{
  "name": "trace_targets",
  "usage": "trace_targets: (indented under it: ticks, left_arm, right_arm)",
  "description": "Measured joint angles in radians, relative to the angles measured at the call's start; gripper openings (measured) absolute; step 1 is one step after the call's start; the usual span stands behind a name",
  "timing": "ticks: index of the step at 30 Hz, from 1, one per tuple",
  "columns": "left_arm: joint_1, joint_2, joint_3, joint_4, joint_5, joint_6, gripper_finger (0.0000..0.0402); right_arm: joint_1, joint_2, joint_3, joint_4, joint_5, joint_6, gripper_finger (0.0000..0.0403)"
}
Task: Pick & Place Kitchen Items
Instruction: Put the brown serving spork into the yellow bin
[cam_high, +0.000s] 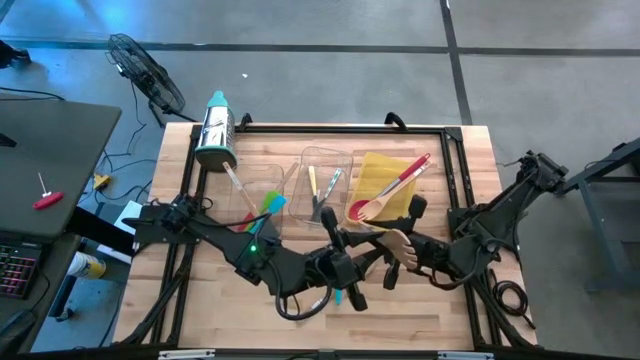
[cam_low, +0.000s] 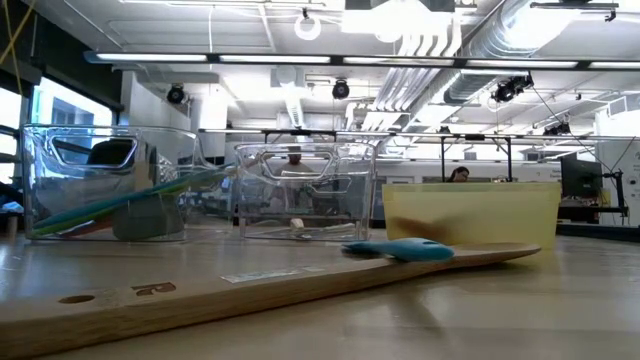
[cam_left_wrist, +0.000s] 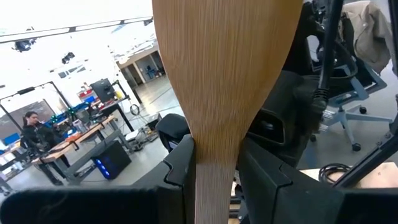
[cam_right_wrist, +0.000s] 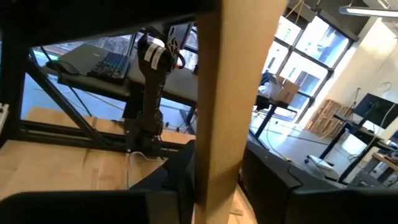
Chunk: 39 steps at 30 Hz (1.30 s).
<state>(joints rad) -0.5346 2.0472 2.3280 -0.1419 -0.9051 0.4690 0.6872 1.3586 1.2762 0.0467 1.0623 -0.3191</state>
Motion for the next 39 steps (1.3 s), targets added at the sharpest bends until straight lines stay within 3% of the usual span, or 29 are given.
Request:
trace_targets:
  ticks: [8,15,35,39]
  left_arm:
    - [-0.001,0.000,0.000,-0.012,-0.008,-0.002,0.0086]
    - [0.000,0.000,0.000,-0.020,-0.005,-0.005,0.0086]
    - [-0.002,0.000,0.000,-0.044,-0.010,-0.009,0.0086]
    - [-0.002,0.001,0.000,-0.038,0.006,-0.015,0.0150]
  right_arm:
    - [0.000,0.000,0.000,-0.020,0.006,0.000,0.0067]
    - [0.000,0.000,0.000,-0.035,0.055,-0.007,0.0072]
    - [0.000,-0.001,0.001,-0.096,0.066,-0.018,0.0064]
    - [0.000,-0.001,0.001,-0.107,0.065,-0.024,0.0064]
